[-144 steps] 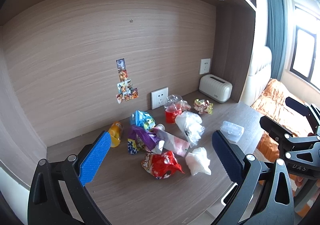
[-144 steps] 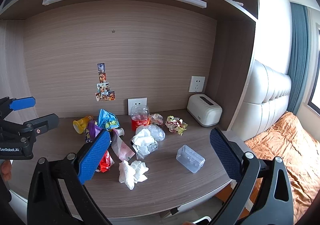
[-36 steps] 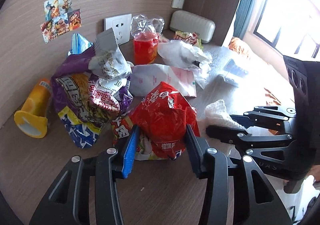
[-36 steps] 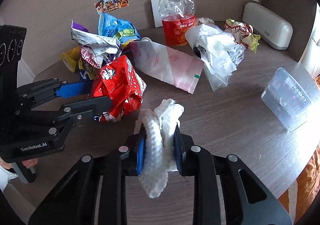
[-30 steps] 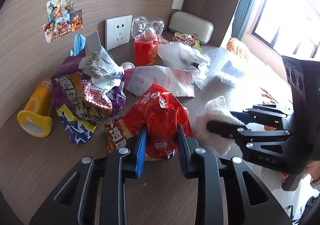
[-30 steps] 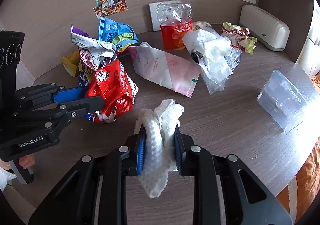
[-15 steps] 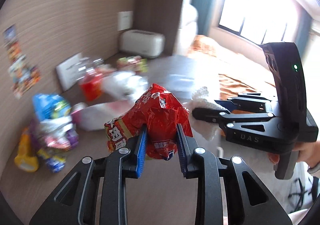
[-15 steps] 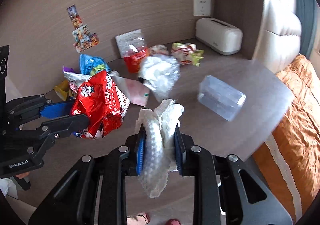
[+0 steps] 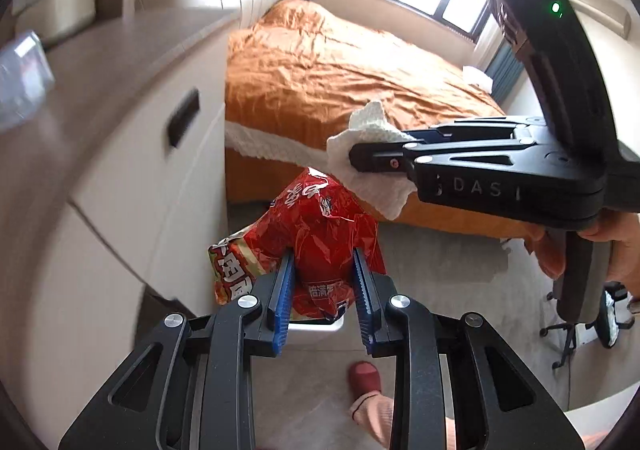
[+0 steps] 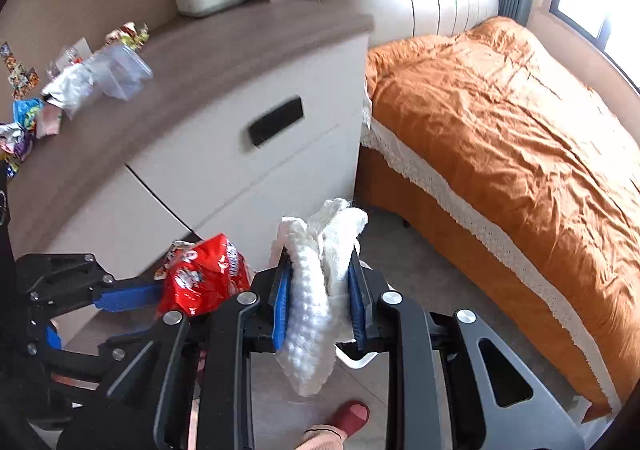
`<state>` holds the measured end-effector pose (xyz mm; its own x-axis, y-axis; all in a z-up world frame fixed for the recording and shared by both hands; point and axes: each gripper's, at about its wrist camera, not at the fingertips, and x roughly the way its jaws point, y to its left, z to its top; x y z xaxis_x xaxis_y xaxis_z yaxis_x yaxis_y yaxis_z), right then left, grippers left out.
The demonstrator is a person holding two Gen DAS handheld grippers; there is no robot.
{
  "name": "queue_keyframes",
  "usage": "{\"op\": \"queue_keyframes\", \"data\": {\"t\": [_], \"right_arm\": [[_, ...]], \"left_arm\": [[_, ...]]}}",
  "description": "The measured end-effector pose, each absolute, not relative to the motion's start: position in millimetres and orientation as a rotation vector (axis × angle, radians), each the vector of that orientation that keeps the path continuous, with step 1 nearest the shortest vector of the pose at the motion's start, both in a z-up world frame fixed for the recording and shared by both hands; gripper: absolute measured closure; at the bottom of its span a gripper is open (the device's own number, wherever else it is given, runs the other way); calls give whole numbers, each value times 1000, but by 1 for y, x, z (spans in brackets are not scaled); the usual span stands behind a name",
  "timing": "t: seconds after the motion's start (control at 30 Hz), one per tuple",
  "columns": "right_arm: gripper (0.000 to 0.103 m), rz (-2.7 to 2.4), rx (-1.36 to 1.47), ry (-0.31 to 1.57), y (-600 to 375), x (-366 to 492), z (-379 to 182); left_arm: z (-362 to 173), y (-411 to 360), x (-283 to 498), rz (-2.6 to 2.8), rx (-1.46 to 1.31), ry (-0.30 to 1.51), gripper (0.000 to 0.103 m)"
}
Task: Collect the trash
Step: 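Carry both items to the white bin and open both tools to drop them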
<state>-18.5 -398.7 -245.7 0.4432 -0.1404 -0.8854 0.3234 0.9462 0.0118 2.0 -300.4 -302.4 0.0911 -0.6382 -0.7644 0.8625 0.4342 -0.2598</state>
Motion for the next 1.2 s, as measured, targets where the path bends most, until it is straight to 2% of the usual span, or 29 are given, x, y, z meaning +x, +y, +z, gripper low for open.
{"op": "queue_keyframes", "data": {"t": [0.2, 0.4, 0.43, 0.47, 0.5, 0.53, 0.57, 0.7, 0.87, 1.03, 1.2], "right_arm": [[77, -229, 257, 1115, -467, -32, -385], [77, -198, 308, 1184, -505, -53, -514], [77, -192, 313, 1196, -507, -55, -530], [73, -183, 320, 1207, -510, -58, -548], [49, -173, 323, 1224, -513, -60, -565], [29, -167, 326, 1246, -516, -60, -579], [3, -175, 324, 1256, -519, -60, -591], [4, -183, 332, 1267, -524, -63, -612], [4, -213, 338, 1257, -526, -60, -604], [4, -238, 343, 1244, -528, -53, -575], [4, -259, 344, 1211, -514, -47, -518]], "left_arm": [[-456, -369, 3, -1086, 308, 1073, 76], [-570, -406, -6, -1077, 382, 1112, 76], [-584, -410, -5, -1078, 392, 1110, 75], [-595, -413, -5, -1081, 399, 1117, 69], [-606, -417, -5, -1083, 406, 1135, 59], [-614, -424, -3, -1084, 411, 1151, 22], [-622, -423, -3, -1075, 415, 1159, 6], [-635, -422, -2, -1045, 444, 1151, 5], [-626, -420, 6, -1014, 437, 1149, 5], [-599, -416, 16, -998, 403, 1147, 5], [-543, -404, 21, -992, 383, 1113, 5]]}}
